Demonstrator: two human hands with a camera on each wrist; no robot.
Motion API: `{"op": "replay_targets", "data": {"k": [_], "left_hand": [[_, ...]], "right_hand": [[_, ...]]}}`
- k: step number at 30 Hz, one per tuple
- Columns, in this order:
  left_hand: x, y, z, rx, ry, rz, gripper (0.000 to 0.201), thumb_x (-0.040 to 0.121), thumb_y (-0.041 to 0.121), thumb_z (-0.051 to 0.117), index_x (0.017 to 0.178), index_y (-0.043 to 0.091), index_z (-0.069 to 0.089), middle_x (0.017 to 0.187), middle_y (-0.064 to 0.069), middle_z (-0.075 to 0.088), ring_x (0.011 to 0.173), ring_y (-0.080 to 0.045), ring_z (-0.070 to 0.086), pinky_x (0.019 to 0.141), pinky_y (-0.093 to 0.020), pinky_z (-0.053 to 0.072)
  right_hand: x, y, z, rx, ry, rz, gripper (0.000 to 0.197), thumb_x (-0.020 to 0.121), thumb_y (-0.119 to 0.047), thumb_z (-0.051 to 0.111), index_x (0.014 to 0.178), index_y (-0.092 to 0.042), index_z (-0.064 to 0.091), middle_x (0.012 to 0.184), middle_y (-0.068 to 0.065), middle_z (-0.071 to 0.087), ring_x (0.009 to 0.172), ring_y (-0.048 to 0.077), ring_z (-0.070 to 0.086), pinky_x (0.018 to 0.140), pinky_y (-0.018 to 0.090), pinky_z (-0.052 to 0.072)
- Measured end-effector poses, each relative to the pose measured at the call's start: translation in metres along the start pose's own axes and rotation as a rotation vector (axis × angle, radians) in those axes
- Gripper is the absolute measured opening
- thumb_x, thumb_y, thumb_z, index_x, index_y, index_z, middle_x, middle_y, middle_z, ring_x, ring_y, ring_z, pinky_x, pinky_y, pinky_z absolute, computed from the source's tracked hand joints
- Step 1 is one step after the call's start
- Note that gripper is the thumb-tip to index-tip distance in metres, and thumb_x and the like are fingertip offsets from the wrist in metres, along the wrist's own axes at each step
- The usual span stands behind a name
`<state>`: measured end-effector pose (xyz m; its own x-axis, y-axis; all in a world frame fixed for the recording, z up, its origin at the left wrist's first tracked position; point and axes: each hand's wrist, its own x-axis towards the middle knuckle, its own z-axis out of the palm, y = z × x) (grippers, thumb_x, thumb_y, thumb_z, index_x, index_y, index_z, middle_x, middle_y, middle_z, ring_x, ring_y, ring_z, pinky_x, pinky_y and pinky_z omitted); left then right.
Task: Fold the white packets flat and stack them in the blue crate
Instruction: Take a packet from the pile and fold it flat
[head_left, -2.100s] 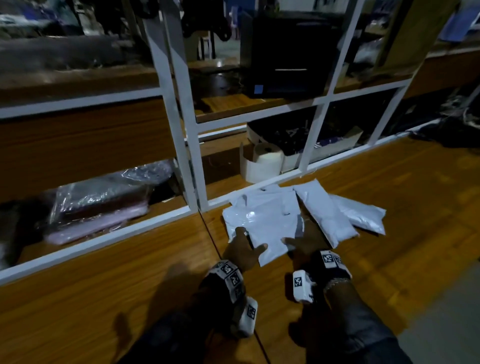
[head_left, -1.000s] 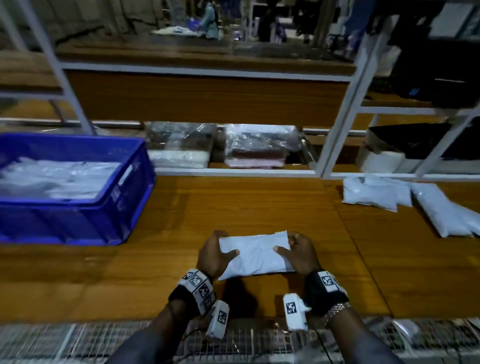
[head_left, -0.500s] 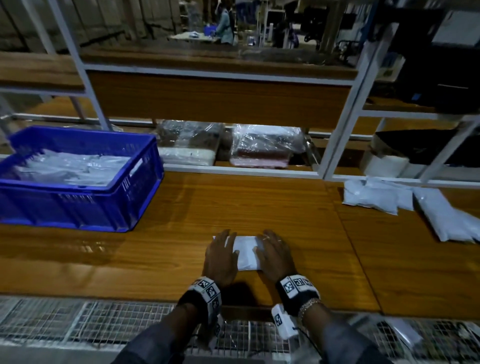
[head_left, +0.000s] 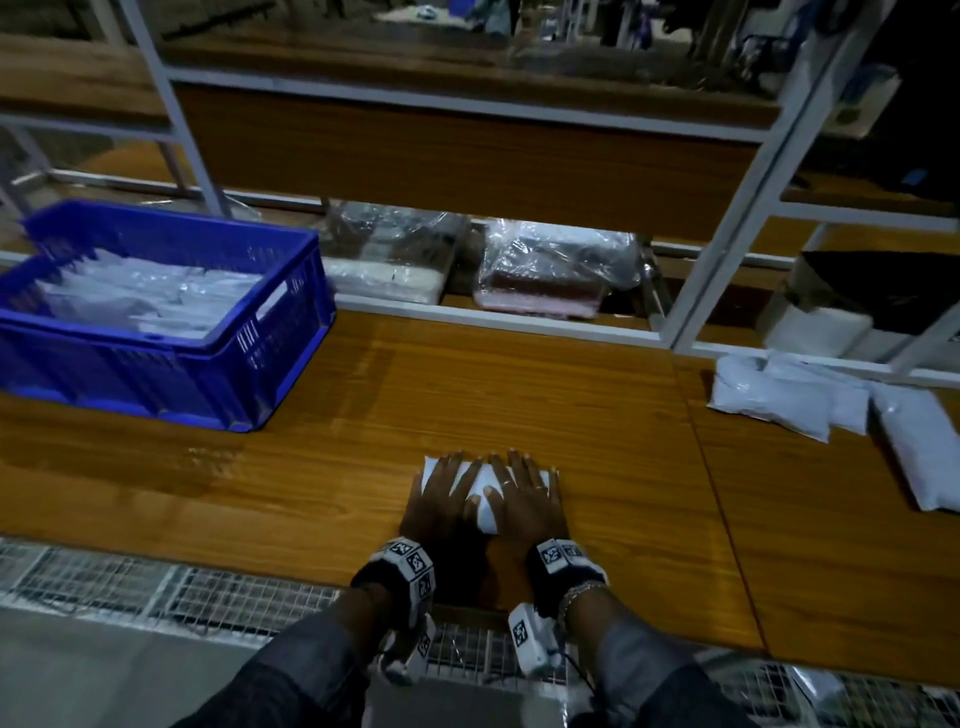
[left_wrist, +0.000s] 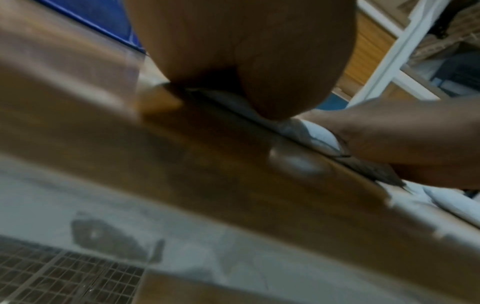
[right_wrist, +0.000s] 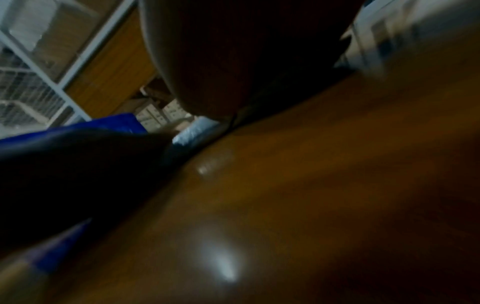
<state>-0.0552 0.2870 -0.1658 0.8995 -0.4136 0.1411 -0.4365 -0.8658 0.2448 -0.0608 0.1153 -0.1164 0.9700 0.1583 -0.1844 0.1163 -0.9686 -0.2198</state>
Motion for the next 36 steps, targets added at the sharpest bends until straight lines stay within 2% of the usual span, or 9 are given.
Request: {"op": "replay_targets", "data": {"k": [3, 7, 10, 12, 15, 18, 24, 29, 36], "left_hand": [[0.001, -0.002, 0.006, 0.01, -0.012, -0.017, 0.055, 0.1, 0.042, 0.047, 0.142, 0.008, 0.057, 0.151, -0.02, 0.048, 0.138, -0.041, 0.047, 0.101, -0.062, 0.041], [0.01, -0.01, -0.008, -0.073, -0.062, -0.099, 0.064, 0.106, 0.053, 0.019, 0.142, 0.012, 0.054, 0.139, -0.021, 0.058, 0.123, -0.039, 0.062, 0.085, -0.06, 0.054], [0.006, -0.021, -0.014, -0.05, -0.072, -0.192, 0.094, 0.094, 0.077, 0.007, 0.154, 0.013, 0.039, 0.154, -0.025, 0.04, 0.14, -0.045, 0.043, 0.105, -0.068, 0.036], [0.0, -0.023, -0.015, -0.075, -0.099, -0.185, 0.108, 0.082, 0.087, -0.006, 0.16, 0.017, 0.019, 0.164, -0.023, 0.018, 0.151, -0.041, 0.021, 0.119, -0.061, 0.014], [0.001, -0.019, -0.018, -0.065, -0.095, -0.173, 0.095, 0.09, 0.081, 0.009, 0.159, 0.019, 0.025, 0.162, -0.023, 0.024, 0.149, -0.041, 0.027, 0.117, -0.064, 0.019], [0.004, -0.016, -0.014, -0.08, -0.05, -0.181, 0.082, 0.096, 0.071, 0.024, 0.154, 0.016, 0.04, 0.155, -0.026, 0.038, 0.141, -0.046, 0.04, 0.109, -0.07, 0.028], [0.005, -0.009, -0.034, 0.116, -0.111, -0.129, 0.068, 0.098, 0.065, 0.027, 0.15, 0.027, 0.049, 0.146, -0.02, 0.053, 0.13, -0.047, 0.053, 0.108, -0.071, 0.017], [0.006, -0.005, -0.029, 0.021, -0.175, -0.006, 0.055, 0.097, 0.038, 0.039, 0.147, 0.019, 0.05, 0.15, -0.014, 0.05, 0.131, -0.035, 0.055, 0.093, -0.063, 0.05], [0.003, -0.008, -0.016, 0.048, -0.146, -0.018, 0.056, 0.099, 0.042, 0.04, 0.152, 0.021, 0.043, 0.16, -0.009, 0.036, 0.145, -0.03, 0.035, 0.113, -0.058, 0.034]], "right_hand": [[0.001, 0.002, 0.009, 0.01, -0.007, 0.01, 0.068, 0.098, -0.06, 0.021, 0.154, -0.028, 0.038, 0.159, 0.011, 0.039, 0.143, 0.03, 0.041, 0.115, 0.062, 0.025], [0.0, 0.013, 0.0, 0.132, 0.013, 0.028, 0.08, 0.094, -0.071, 0.016, 0.161, -0.03, 0.003, 0.168, 0.006, -0.011, 0.156, 0.024, -0.002, 0.123, 0.047, -0.005], [-0.007, 0.022, 0.0, 0.159, 0.035, 0.152, 0.09, 0.095, -0.075, 0.02, 0.161, -0.019, -0.005, 0.166, 0.008, -0.02, 0.155, 0.024, -0.013, 0.123, 0.042, -0.01], [-0.011, 0.023, 0.004, 0.13, 0.055, 0.161, 0.11, 0.079, -0.088, -0.003, 0.161, -0.014, -0.006, 0.167, 0.01, -0.017, 0.155, 0.024, -0.012, 0.124, 0.043, -0.01], [-0.01, 0.023, 0.013, 0.134, 0.116, 0.156, 0.126, 0.065, -0.09, -0.022, 0.161, -0.01, -0.003, 0.168, 0.012, -0.011, 0.155, 0.025, -0.008, 0.124, 0.043, -0.008], [-0.007, 0.022, 0.017, 0.13, 0.132, 0.15, 0.123, 0.07, -0.088, -0.02, 0.161, -0.007, 0.002, 0.168, 0.014, -0.004, 0.156, 0.027, -0.003, 0.124, 0.043, -0.008], [-0.003, 0.012, 0.006, 0.096, 0.028, 0.104, 0.104, 0.081, -0.073, -0.007, 0.16, -0.005, 0.002, 0.168, 0.013, -0.004, 0.156, 0.025, -0.003, 0.123, 0.042, -0.011], [-0.009, -0.008, 0.013, 0.003, 0.151, -0.129, 0.064, 0.099, -0.039, 0.028, 0.143, 0.002, 0.05, 0.151, 0.018, 0.045, 0.139, 0.03, 0.048, 0.121, 0.046, 0.024], [-0.021, -0.026, -0.002, -0.037, 0.292, -0.098, 0.051, 0.099, -0.033, 0.039, 0.129, 0.0, 0.064, 0.147, 0.017, 0.053, 0.138, 0.029, 0.049, 0.116, 0.051, 0.036]]}}
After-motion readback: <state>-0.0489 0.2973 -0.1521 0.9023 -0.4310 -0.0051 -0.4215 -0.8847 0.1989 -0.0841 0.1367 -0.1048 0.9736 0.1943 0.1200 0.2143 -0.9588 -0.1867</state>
